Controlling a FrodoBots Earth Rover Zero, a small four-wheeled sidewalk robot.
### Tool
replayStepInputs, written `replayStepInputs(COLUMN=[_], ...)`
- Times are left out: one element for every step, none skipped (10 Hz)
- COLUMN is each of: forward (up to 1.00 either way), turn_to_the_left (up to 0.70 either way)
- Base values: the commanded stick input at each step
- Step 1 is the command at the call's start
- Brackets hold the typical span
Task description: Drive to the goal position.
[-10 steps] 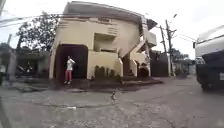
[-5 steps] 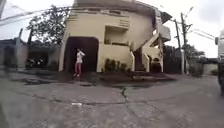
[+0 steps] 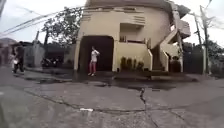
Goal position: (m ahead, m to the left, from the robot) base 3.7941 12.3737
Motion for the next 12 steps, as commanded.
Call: replayStepInputs(forward=[0.70, 0.70, 0.70, 0.70, 0.70, 0.70, 0.70, 0.70, 0.70, 0.70, 0.70, 0.70], turn_to_the_left=[0.35, 0.35, 0.35, 0.35, 0.35, 0.35, 0.35, 0.35, 0.35, 0.35, 0.35, 0.35])
